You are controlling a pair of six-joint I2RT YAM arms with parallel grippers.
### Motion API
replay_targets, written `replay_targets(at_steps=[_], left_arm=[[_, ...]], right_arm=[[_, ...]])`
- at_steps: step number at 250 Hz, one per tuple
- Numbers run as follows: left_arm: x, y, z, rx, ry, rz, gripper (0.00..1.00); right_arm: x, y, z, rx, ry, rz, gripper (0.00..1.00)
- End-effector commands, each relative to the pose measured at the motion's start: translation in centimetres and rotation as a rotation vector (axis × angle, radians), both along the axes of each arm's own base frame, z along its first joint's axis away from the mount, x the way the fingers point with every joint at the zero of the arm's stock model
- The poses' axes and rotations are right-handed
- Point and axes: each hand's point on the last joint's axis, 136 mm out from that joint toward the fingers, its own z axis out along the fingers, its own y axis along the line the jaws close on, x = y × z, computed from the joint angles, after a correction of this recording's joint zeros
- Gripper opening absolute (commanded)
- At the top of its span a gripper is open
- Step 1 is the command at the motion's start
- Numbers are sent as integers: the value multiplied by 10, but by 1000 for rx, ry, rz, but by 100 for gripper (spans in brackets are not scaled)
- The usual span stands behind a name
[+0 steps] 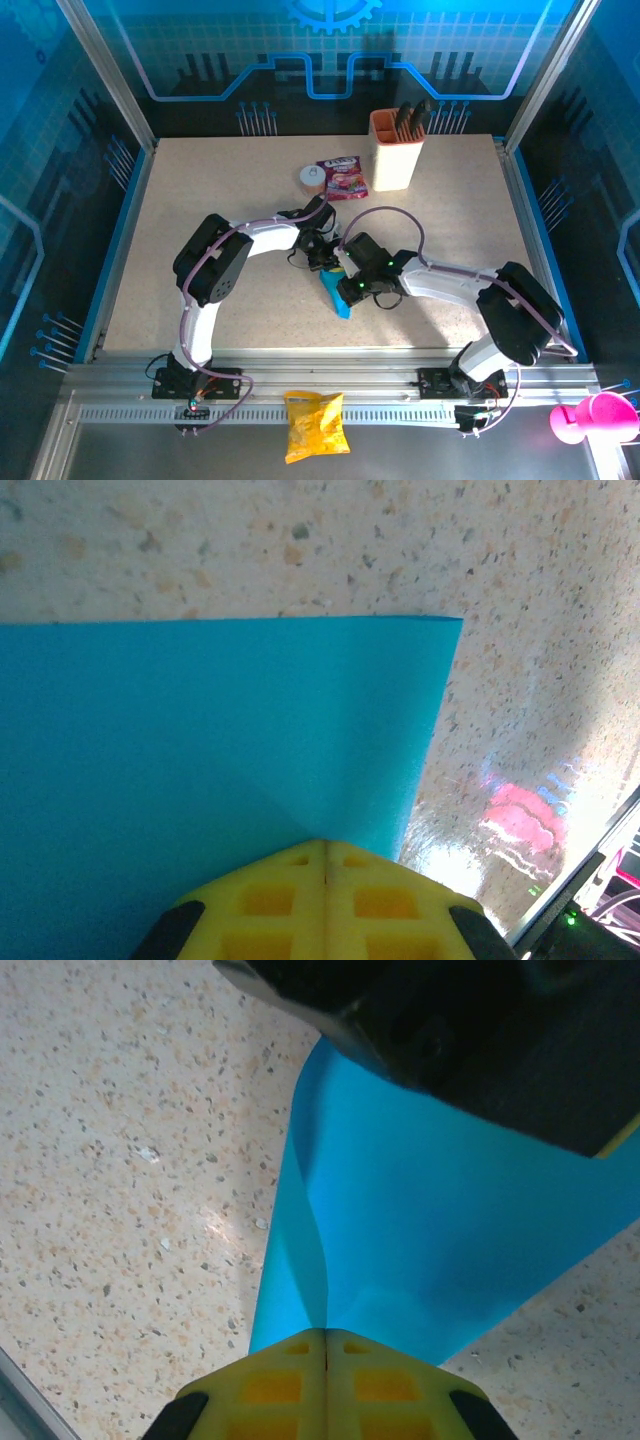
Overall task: Fold a paper plane with a square sheet of paper (pick it up from the middle)
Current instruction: Third fold the triangle at the center of the table.
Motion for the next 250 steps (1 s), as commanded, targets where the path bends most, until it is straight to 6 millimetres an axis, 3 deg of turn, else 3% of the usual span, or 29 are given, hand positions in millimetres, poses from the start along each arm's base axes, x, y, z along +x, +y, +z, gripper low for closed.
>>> replay_targets(at_steps=[1, 250], left_arm=[[-6, 8, -17, 45, 44, -12, 3], [-10, 11, -30, 53, 66, -24, 0]], right_arm=[[6, -6, -1, -39, -4, 5, 0], [29, -12, -10, -78, -6, -26, 0]])
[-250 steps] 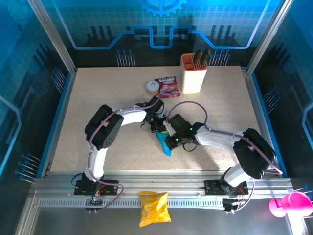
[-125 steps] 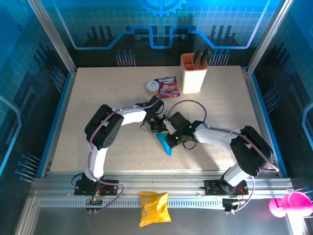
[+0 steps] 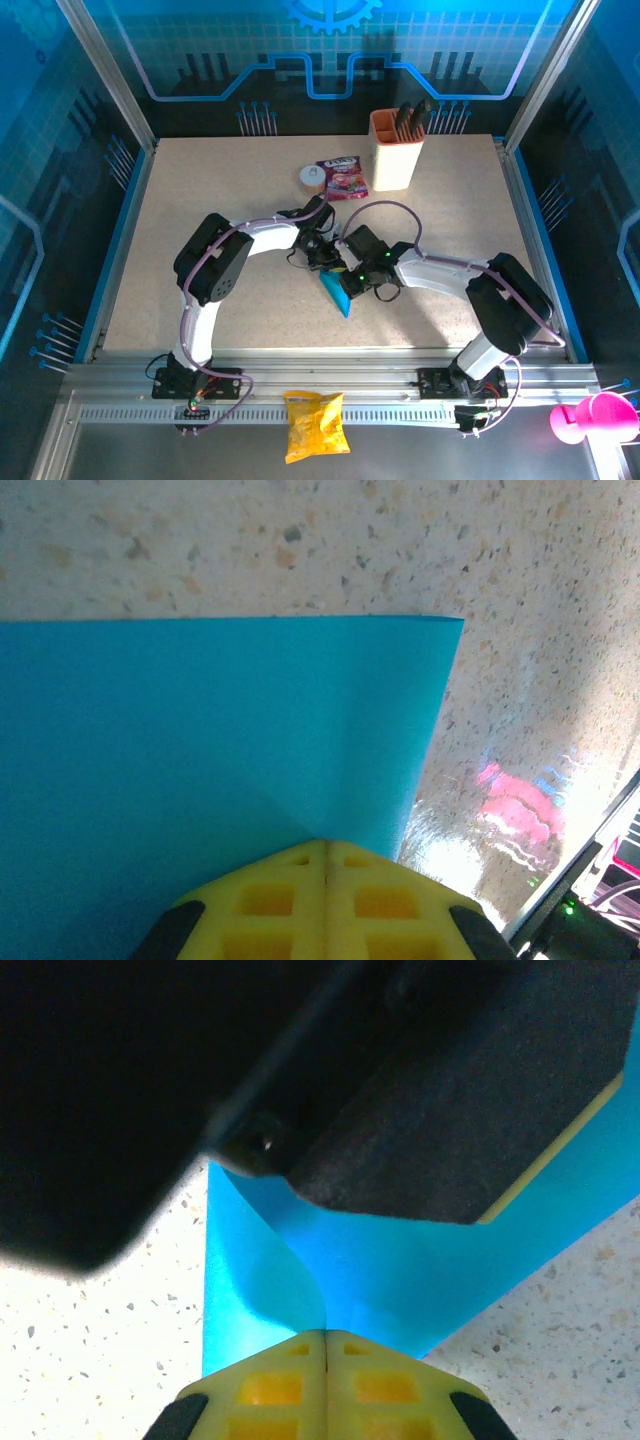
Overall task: Fold a paper plane with a square sheet of paper (pick it up from the middle)
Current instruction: Third fold the triangle at the center of the table.
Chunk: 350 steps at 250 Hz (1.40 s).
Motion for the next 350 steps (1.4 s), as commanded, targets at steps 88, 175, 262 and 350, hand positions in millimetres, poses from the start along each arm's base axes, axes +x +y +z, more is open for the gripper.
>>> replay_targets(at_steps=[88, 175, 262, 350], left_arm=[[-11, 12, -29, 67, 64, -4, 0], [-12, 13, -29, 68, 64, -1, 0], [-15, 15, -32, 72, 70, 3, 0], [-15, 15, -32, 71, 71, 4, 0]], right_arm=[[2, -6, -19, -38, 32, -12, 0], [-7, -11, -19, -6, 43, -44, 0], [-11, -11, -12, 39, 32, -71, 0], [-8, -8, -16, 38, 40, -73, 0]])
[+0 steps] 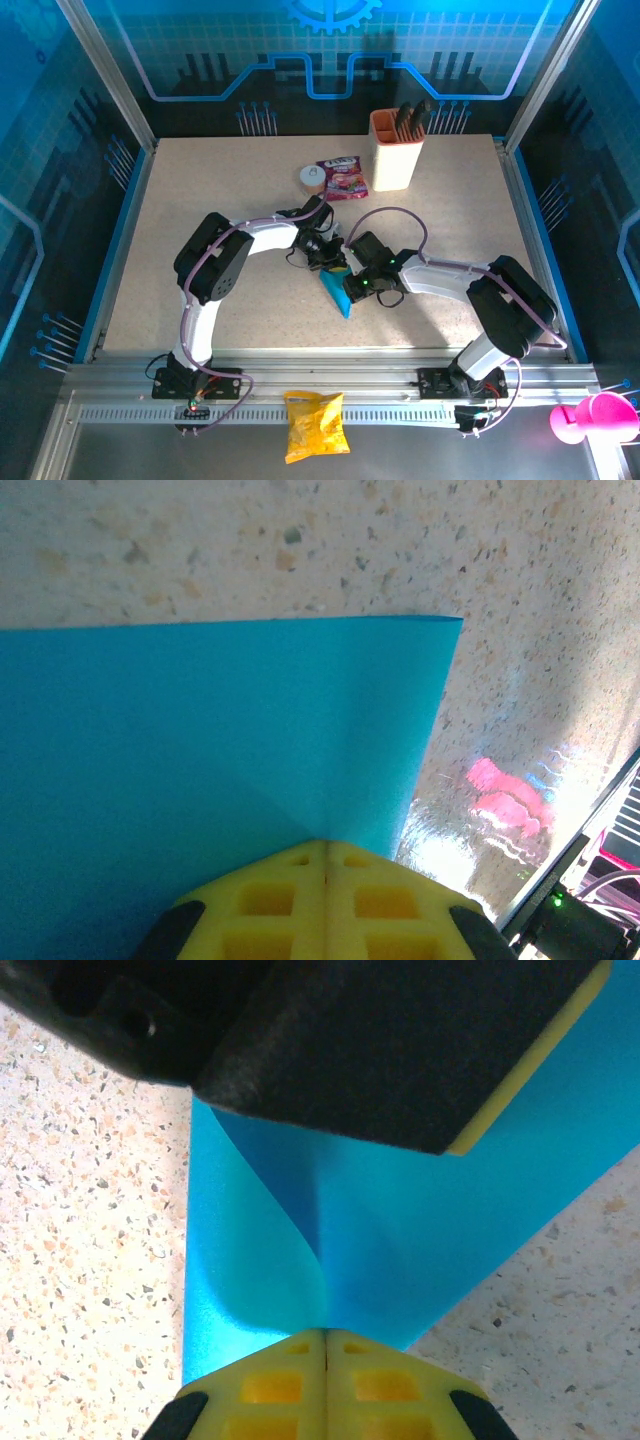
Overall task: Fold a paper plane with a square sheet of paper (pick it up from the middle)
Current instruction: Third fold the triangle at the center of the table.
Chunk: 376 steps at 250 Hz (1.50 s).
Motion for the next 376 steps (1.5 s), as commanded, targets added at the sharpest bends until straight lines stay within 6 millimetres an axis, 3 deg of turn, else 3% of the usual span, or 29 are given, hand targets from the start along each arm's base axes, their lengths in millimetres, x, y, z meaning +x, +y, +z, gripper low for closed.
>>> replay_targets(at_steps=[1, 146, 177, 203, 248, 284, 331, 376], left_arm=[[-16, 15, -32, 90, 60, 3, 0], [-15, 16, -30, 91, 54, 10, 0], [0, 20, -16, 74, 18, 53, 0], [16, 24, 8, 32, -31, 102, 0], [22, 33, 44, -4, -100, 143, 16], [7, 40, 53, -39, -119, 163, 16], [-15, 50, 50, -55, -123, 170, 16], [1, 48, 51, -30, -154, 160, 16]], right_arm=[[-1, 0, -4, 6, 24, -10, 0], [-6, 0, -22, 4, 67, -17, 0], [-9, -2, -24, -4, 72, -17, 0], [-12, -6, -28, -16, 80, -18, 0], [-15, -9, -34, -28, 92, -19, 0], [-16, -10, -35, -29, 93, -19, 0], [-15, -6, -28, -16, 90, -7, 0], [-10, -1, -18, -7, 77, 7, 0]])
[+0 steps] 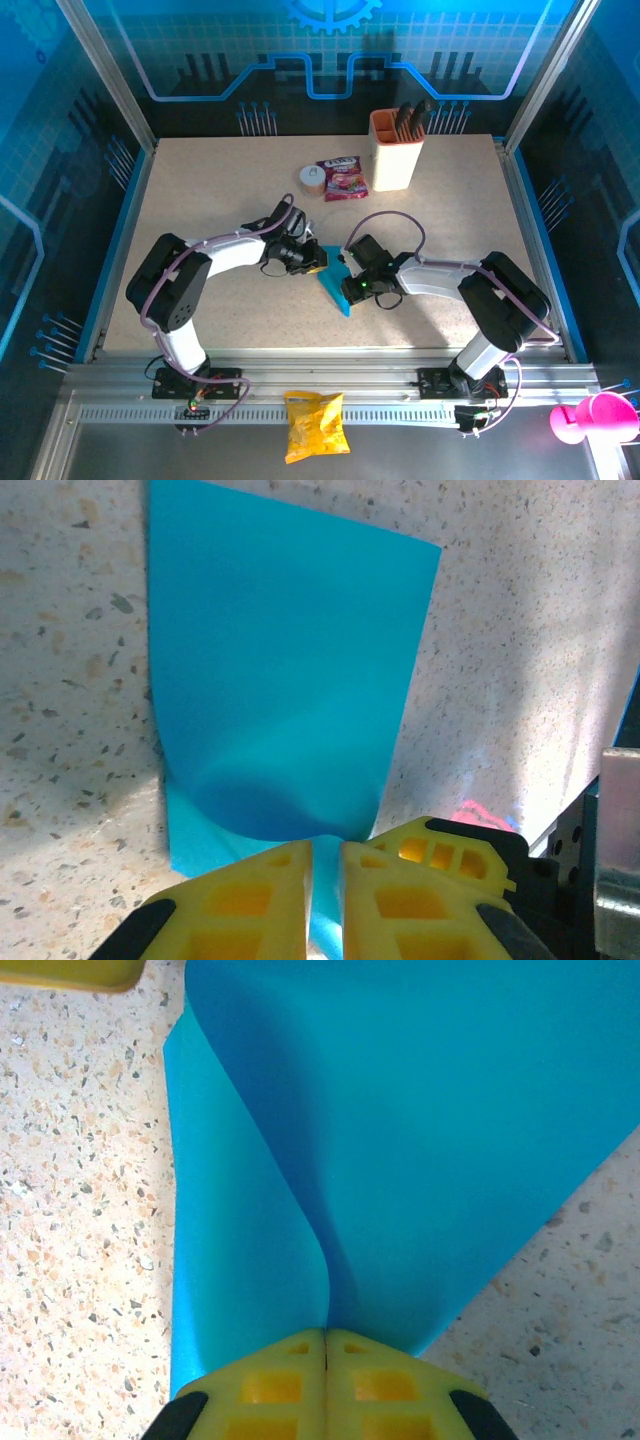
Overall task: Fold a paper plane with a square sheet of paper (pick it up from the middle)
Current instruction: Third fold the triangle at the center of the table.
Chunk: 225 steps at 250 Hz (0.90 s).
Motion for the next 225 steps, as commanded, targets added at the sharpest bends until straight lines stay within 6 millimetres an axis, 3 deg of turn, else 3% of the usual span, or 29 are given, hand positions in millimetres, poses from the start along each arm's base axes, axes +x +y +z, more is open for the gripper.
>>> replay_targets(at_steps=[1, 42, 76, 168, 225], left_arm=[[19, -6, 10, -4, -53, -1, 16], [48, -15, 7, 18, -57, -24, 15], [59, -23, -5, 36, -33, -56, 11], [45, -9, -54, 132, 41, -87, 5], [42, -6, -62, 148, 50, -89, 1]], right_arm=[[-8, -6, -4, -33, 50, 16, 0], [-9, -6, -5, -32, 54, 18, 0], [-10, -5, -5, -31, 55, 19, 0], [-3, 3, 8, -13, 37, 36, 0], [1, 7, 14, -8, 30, 42, 0]])
